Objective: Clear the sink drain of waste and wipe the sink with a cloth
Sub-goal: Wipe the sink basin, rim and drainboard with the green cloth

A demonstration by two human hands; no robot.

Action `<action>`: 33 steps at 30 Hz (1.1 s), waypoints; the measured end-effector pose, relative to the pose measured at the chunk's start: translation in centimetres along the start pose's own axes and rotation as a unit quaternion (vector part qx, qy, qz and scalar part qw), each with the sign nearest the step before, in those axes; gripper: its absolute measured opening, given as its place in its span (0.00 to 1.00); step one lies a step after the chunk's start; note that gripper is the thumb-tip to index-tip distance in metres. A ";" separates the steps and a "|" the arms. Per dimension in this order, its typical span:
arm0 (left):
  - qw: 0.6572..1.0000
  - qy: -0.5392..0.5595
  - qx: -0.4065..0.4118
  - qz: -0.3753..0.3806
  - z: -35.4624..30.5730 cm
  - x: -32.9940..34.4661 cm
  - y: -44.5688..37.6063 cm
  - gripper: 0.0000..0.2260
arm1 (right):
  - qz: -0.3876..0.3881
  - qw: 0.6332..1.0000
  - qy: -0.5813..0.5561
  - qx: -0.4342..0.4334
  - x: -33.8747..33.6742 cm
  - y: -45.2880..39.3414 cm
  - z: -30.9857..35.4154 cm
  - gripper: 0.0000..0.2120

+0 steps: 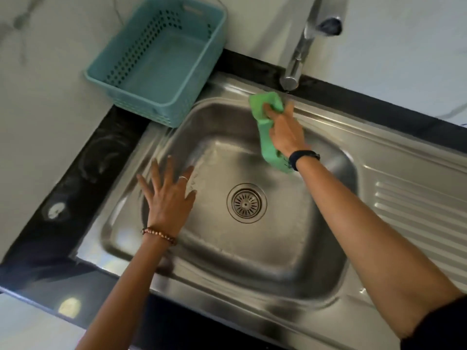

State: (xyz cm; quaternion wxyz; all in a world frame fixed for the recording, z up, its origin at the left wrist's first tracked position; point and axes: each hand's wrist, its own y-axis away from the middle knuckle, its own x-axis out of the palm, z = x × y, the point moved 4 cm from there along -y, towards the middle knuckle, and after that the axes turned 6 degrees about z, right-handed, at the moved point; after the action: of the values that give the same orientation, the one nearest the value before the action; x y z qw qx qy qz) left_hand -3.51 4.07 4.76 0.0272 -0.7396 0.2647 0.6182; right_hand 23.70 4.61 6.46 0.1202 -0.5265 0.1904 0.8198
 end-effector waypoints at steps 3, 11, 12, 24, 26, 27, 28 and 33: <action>1.000 0.013 -0.004 0.015 2.2 -0.9 0.1 0.24 | 0.058 0.997 -0.051 0.018 1.2 -3.0 5.3 0.24; 0.994 0.097 0.053 0.020 3.2 -2.0 1.1 0.21 | 0.186 0.972 -0.143 0.014 2.6 -4.3 11.4 0.22; 0.991 0.115 0.063 0.013 3.2 -2.2 1.2 0.21 | 0.191 0.966 -0.171 0.025 2.4 -3.3 11.3 0.19; 0.631 0.748 -0.082 0.191 -3.1 -0.8 0.1 0.15 | 0.077 0.473 -0.876 0.054 0.2 12.0 9.7 0.22; 0.508 0.821 -0.099 0.243 -4.7 -0.5 0.7 0.24 | 0.056 0.433 -0.896 0.080 1.3 13.4 9.5 0.24; 0.466 0.840 -0.100 0.261 -5.2 -0.5 1.3 0.27 | 0.038 0.404 -0.911 0.071 1.7 14.2 9.3 0.26; 0.441 0.845 -0.098 0.285 -5.7 -0.6 2.1 0.30 | 0.014 0.382 -0.923 0.051 1.7 15.0 9.1 0.28; 0.416 0.841 -0.066 0.339 -5.3 -1.1 4.4 0.32 | -0.004 0.380 -0.925 -0.023 0.0 17.6 8.4 0.36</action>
State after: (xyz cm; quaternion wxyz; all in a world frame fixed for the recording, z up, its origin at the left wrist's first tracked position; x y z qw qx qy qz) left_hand -0.72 -1.28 8.32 -0.4699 -0.7397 0.3425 -0.3387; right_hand 9.84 -7.52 12.83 0.2128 0.5543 -0.0600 0.8024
